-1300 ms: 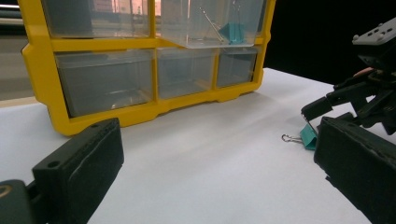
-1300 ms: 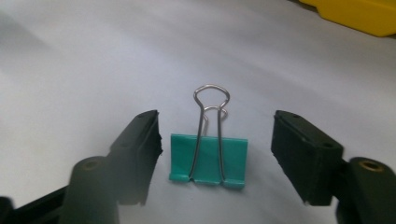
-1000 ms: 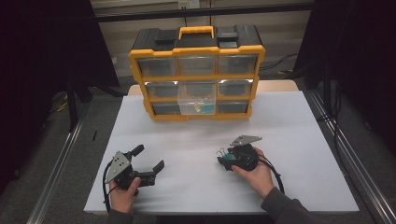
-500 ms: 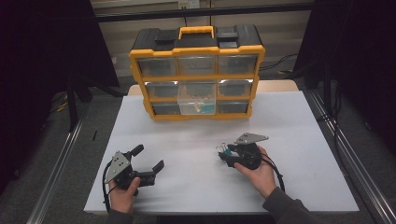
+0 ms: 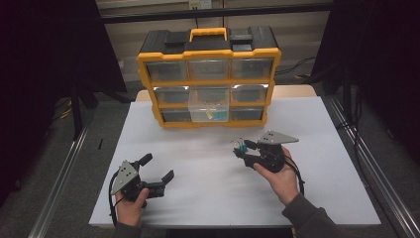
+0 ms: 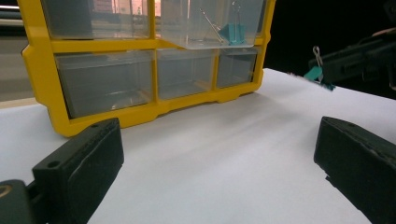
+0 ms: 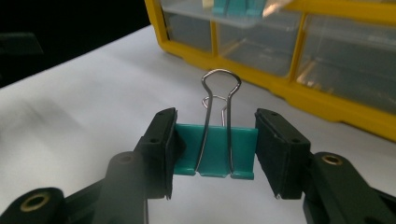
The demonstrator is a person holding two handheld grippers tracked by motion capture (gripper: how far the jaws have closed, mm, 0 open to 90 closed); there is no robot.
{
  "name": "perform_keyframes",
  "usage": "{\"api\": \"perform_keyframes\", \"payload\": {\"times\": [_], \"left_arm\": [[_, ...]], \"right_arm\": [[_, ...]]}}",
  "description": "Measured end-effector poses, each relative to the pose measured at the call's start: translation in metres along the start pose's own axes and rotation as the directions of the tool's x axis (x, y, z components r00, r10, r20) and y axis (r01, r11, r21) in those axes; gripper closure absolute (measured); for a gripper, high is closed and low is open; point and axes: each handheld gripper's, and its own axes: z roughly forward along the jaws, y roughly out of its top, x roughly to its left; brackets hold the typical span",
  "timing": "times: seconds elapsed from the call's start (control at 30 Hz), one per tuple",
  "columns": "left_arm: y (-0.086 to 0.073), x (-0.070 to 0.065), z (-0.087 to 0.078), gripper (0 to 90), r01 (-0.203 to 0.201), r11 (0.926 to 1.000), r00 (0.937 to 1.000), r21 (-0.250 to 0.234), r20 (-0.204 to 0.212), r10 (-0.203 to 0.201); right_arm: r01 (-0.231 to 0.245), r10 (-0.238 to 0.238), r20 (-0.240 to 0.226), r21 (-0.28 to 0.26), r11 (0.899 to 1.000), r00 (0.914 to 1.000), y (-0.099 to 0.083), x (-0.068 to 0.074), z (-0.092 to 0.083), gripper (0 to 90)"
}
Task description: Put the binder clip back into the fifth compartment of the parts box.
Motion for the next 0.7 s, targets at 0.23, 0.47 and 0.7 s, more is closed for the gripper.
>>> {"api": "perform_keyframes", "payload": {"times": [0.23,0.47,0.7], "left_arm": [[0.0,0.0,0.0,1.6,0.001,1.0,1.0,-0.003,0.002,-0.001],[0.0,-0.001,0.0,1.6,0.002,1.0,1.0,-0.003,0.002,-0.002],[0.001,-0.001,-0.001,1.6,0.006,1.0,0.9999,-0.004,0.013,-0.006]], "right_arm": [[-0.008,0.008,-0.005,-0.06,0.998,1.0,0.023,-0.004,-0.01,50.5],[-0.003,0.003,-0.005,-0.106,0.994,1.0,0.04,-0.005,-0.014,50.5],[-0.012,0.01,-0.012,-0.138,0.99,0.9999,0.048,-0.004,-0.015,50.4]]}}
